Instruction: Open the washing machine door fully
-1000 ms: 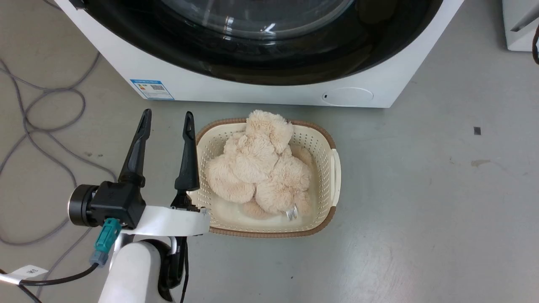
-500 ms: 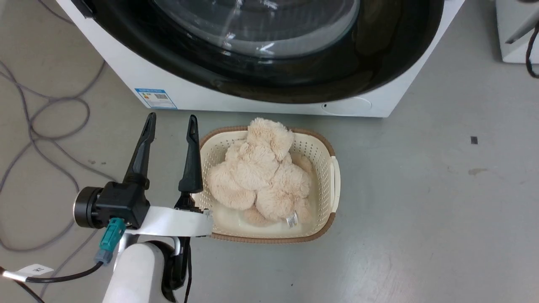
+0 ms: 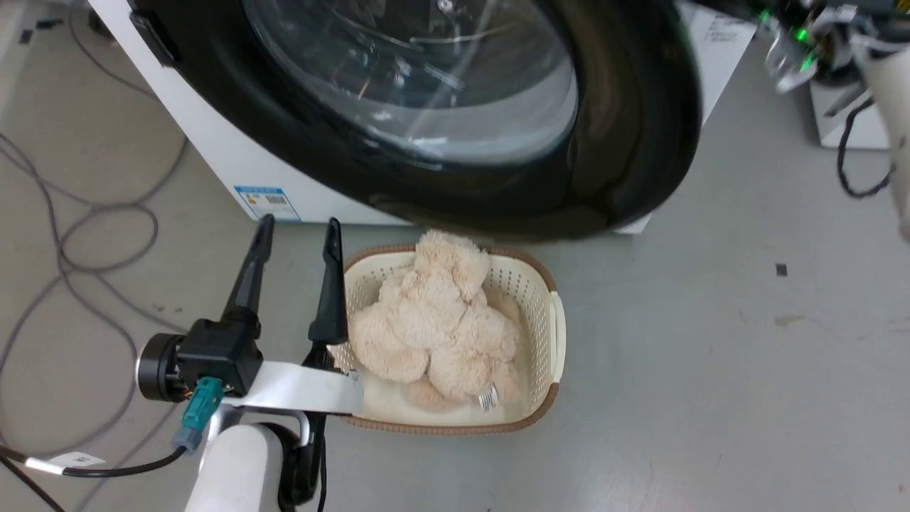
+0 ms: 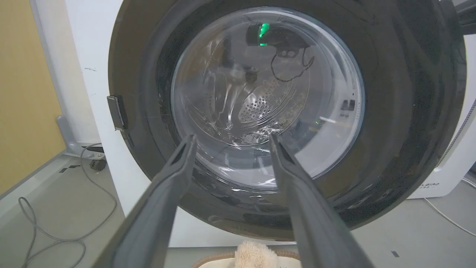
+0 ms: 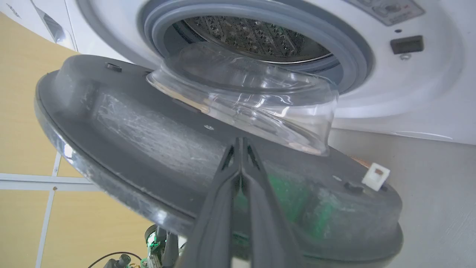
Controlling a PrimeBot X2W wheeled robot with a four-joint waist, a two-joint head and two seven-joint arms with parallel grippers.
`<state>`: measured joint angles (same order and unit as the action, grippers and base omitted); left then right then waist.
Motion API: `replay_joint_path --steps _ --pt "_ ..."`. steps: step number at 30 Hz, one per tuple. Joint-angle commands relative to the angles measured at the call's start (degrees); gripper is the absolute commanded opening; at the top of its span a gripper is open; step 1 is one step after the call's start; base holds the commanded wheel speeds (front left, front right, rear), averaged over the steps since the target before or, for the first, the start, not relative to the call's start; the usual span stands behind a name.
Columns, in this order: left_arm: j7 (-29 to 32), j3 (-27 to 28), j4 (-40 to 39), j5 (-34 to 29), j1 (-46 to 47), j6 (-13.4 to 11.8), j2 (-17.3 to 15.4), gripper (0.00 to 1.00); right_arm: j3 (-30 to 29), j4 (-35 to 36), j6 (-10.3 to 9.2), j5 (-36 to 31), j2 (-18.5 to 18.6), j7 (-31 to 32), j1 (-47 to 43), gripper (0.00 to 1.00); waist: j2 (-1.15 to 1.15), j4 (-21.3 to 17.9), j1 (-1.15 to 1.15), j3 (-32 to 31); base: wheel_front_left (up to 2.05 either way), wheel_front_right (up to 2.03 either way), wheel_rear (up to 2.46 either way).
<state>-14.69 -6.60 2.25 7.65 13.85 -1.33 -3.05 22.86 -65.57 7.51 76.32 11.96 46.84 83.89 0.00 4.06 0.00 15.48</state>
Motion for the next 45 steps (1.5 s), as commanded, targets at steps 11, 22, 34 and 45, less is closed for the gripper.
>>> replay_joint_path --steps 11,22,34,45 --pt "-0.3 -0.6 3.2 -0.9 -4.2 1.2 -0.5 1.00 0.9 7.0 -0.02 2.4 -1.5 5.5 -12.7 0.00 0.00 0.7 0.00 -6.8 0.00 0.00 0.00" --pt "-0.3 -0.9 5.4 -0.9 -6.9 1.6 -1.5 1.00 1.2 14.9 -0.02 4.8 -2.9 10.8 -23.3 0.00 0.00 1.9 0.00 -11.5 0.00 0.00 0.00" --pt "0.1 -2.3 6.4 -1.0 -9.3 1.8 -2.3 1.00 2.6 24.6 -0.02 6.6 -6.6 15.1 -32.2 0.00 0.00 3.0 0.00 -13.1 0.00 0.00 0.00" --pt "0.2 -2.8 6.3 -0.3 -9.6 1.3 -2.4 1.00 3.8 30.3 -0.02 8.0 -8.4 16.5 -36.3 0.00 0.00 2.6 0.00 -12.5 0.00 0.00 0.00"
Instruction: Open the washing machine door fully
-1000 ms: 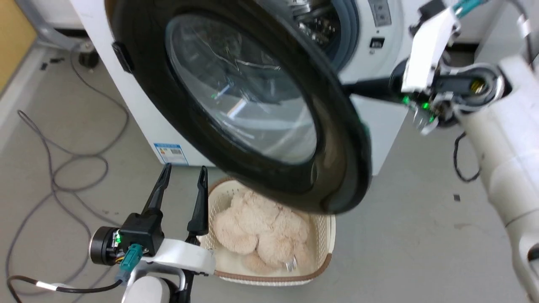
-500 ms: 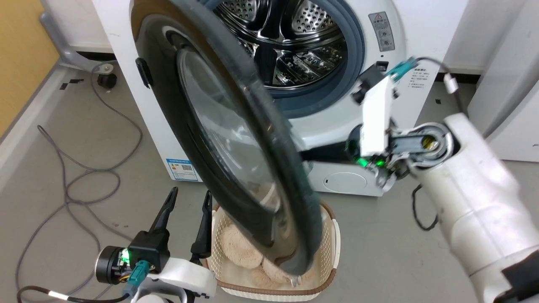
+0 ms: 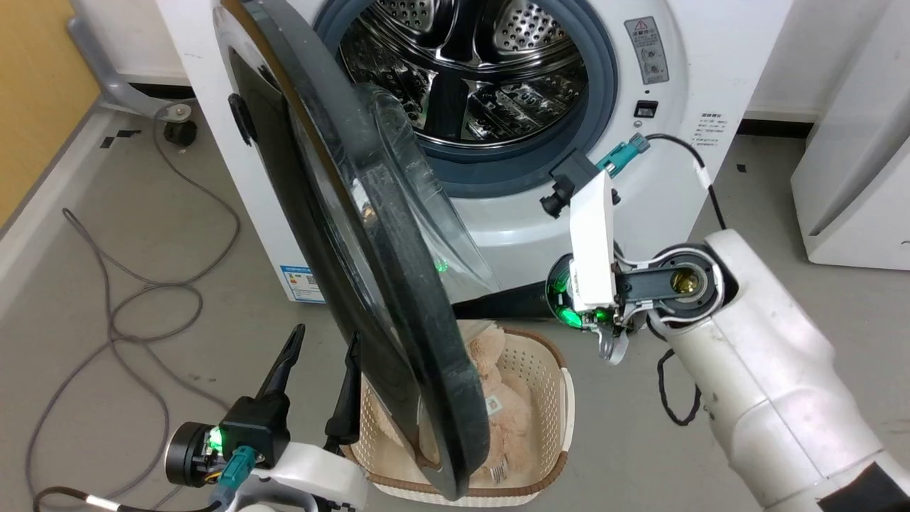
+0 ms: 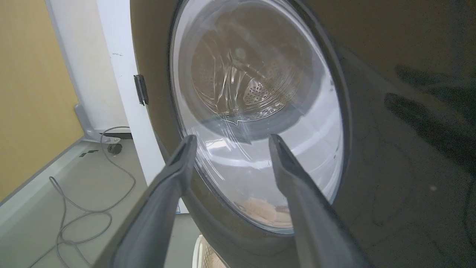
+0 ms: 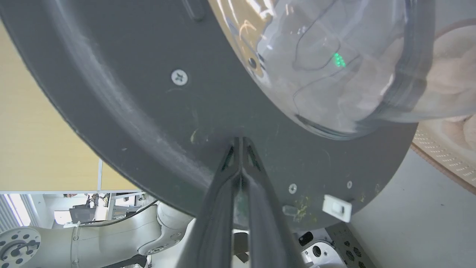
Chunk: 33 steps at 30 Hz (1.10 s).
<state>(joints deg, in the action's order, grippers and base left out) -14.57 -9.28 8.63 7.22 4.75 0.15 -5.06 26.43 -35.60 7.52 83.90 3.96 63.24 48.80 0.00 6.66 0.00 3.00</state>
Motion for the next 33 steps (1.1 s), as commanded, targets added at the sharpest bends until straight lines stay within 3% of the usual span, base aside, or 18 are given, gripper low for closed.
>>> replay_joint_path --steps 1,5,6,7,22,27,33 --pt "0.1 -0.1 -0.1 0.2 -0.5 -0.2 -0.4 1.00 0.2 0.6 -0.03 0.6 -0.5 0.1 -1.4 0.00 0.00 -0.2 0.00 0.0 0.00 0.00 0.00" --pt "0.1 -0.2 0.0 0.5 -0.7 -0.4 -0.5 1.00 -0.8 2.5 -0.03 0.7 -0.7 -3.3 -2.8 0.00 0.00 -0.6 0.00 0.1 0.00 0.00 0.00" --pt "0.1 -0.3 0.0 0.6 -0.7 -0.4 -0.4 1.00 -1.5 3.3 -0.03 0.4 -0.8 -5.3 -3.4 0.26 0.00 -0.7 0.00 0.1 0.00 0.00 0.00" --pt "0.0 -0.3 0.0 0.7 -0.8 -0.5 -0.4 1.00 -2.1 4.1 -0.03 0.2 -0.8 -7.1 -4.1 1.00 0.00 -0.8 0.00 0.1 0.00 0.00 0.00" --pt "-0.1 0.0 1.2 1.8 -2.4 -1.1 -1.2 1.00 -12.5 20.5 -0.03 -4.1 1.7 -35.9 -29.7 1.00 0.00 -2.8 0.00 -1.7 0.00 0.00 0.00" --pt "0.2 0.3 1.7 2.3 -3.3 -1.4 -1.8 1.00 -15.1 23.3 -0.03 -10.1 2.0 -47.8 -38.9 1.00 0.00 -3.5 0.00 -2.6 0.00 0.00 0.00" --pt "0.4 0.6 2.0 2.8 -4.1 -1.7 -2.4 1.00 -19.6 23.7 -0.03 -23.2 2.1 -62.5 -46.9 1.00 0.00 -4.0 0.00 -3.1 0.00 0.00 0.00"
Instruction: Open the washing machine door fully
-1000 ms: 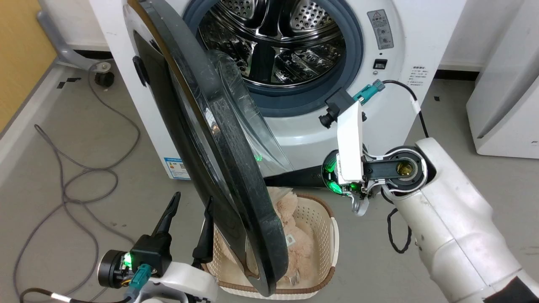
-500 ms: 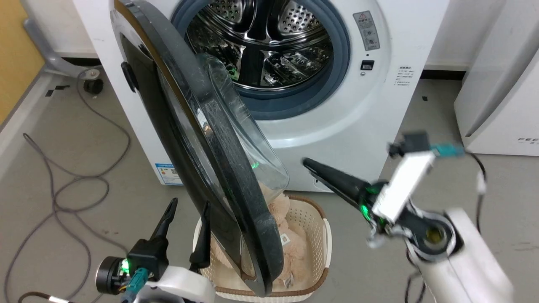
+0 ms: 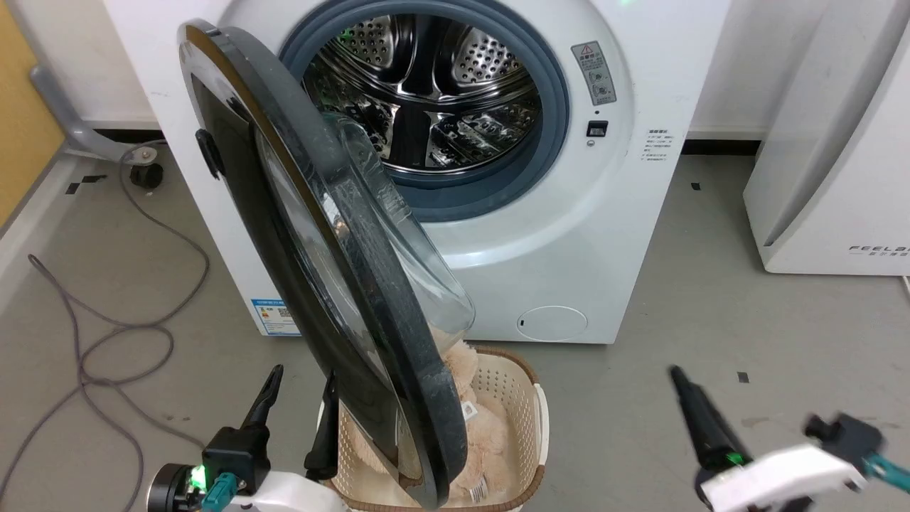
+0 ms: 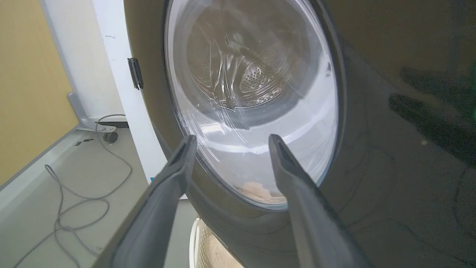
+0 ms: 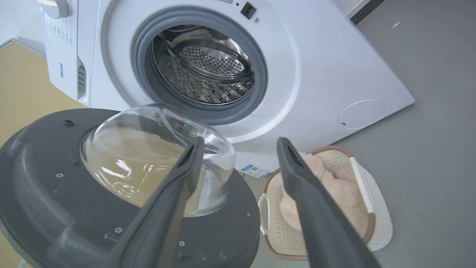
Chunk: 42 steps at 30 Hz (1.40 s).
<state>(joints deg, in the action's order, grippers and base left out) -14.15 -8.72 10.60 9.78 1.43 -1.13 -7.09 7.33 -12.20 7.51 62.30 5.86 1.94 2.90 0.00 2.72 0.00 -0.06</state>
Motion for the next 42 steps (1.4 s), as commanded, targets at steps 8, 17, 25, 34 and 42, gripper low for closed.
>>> replay_joint_path --steps 8,17,25,34,42 --pt "0.0 0.3 0.2 0.8 -1.2 -1.1 -0.7 1.00 -11.8 2.5 -0.02 -30.4 -1.9 -12.5 -5.2 1.00 0.00 -0.9 0.00 -0.1 0.00 0.00 0.00" --pt "0.1 0.3 -0.1 1.2 -1.0 -1.5 -1.0 1.00 -15.6 15.5 -0.02 -53.0 -2.9 -11.2 -7.0 1.00 0.00 -1.1 0.00 0.0 0.00 0.00 0.00" --pt "-0.1 0.0 -0.2 1.5 -0.6 -1.8 -1.4 1.00 -12.2 21.5 -0.02 -58.8 -3.0 -7.3 -12.9 1.00 0.00 -1.2 0.00 0.2 0.00 0.00 0.00" --pt "-0.2 -0.4 0.1 1.8 -0.8 -2.0 -1.5 0.09 -12.0 20.9 -0.02 -58.1 -3.0 -7.1 -13.3 1.00 0.00 -1.5 0.00 0.1 0.00 0.00 0.00" --pt "-0.2 -0.8 -0.4 2.0 -0.7 -2.2 -1.7 0.00 -12.3 20.6 -0.02 -57.3 -3.0 -6.9 -13.2 1.00 0.00 -1.4 0.00 0.2 0.00 0.00 0.00"
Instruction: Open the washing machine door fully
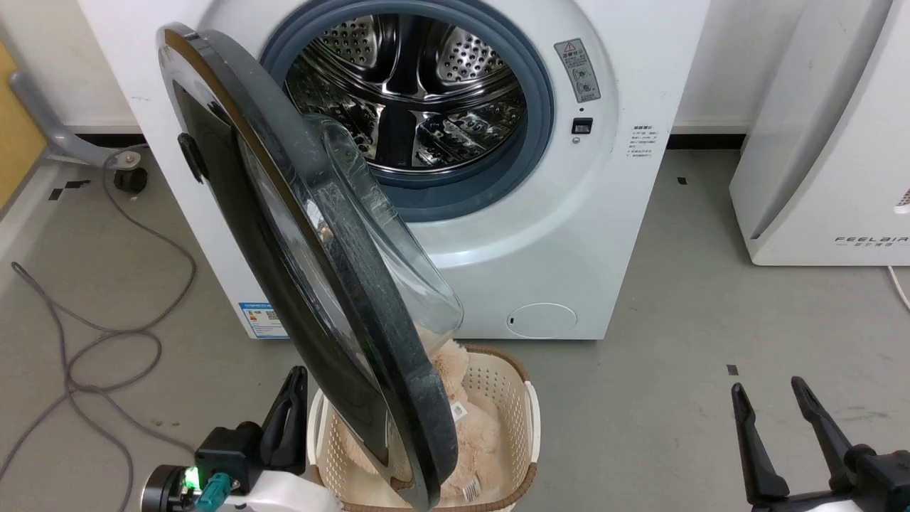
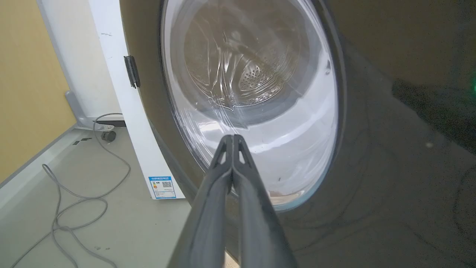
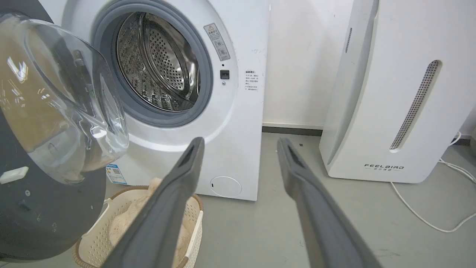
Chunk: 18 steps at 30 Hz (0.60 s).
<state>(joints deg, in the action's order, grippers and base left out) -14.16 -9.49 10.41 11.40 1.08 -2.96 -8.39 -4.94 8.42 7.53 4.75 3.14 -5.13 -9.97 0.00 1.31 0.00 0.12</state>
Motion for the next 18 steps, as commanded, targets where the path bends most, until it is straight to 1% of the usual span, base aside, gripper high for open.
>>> replay_joint_path --steps 1,8,18 --pt "-0.2 0.0 -0.6 0.4 -0.3 -0.4 -0.4 0.00 0.1 -0.2 -0.04 0.5 -0.3 0.2 -0.3 1.00 0.00 0.1 0.00 0.0 0.00 0.00 0.00" --pt "-0.4 0.6 -4.7 0.4 0.2 -1.4 -0.7 0.00 0.2 -0.9 -0.04 1.2 -0.3 0.0 -0.5 1.00 0.00 0.3 0.00 -0.2 0.00 0.00 0.00" --pt "3.1 1.5 -15.9 -1.5 2.0 -3.1 -3.6 0.00 -0.2 -1.3 -0.04 1.3 -0.3 -0.2 -0.8 1.00 0.00 0.4 0.00 -0.5 0.00 0.00 0.00"
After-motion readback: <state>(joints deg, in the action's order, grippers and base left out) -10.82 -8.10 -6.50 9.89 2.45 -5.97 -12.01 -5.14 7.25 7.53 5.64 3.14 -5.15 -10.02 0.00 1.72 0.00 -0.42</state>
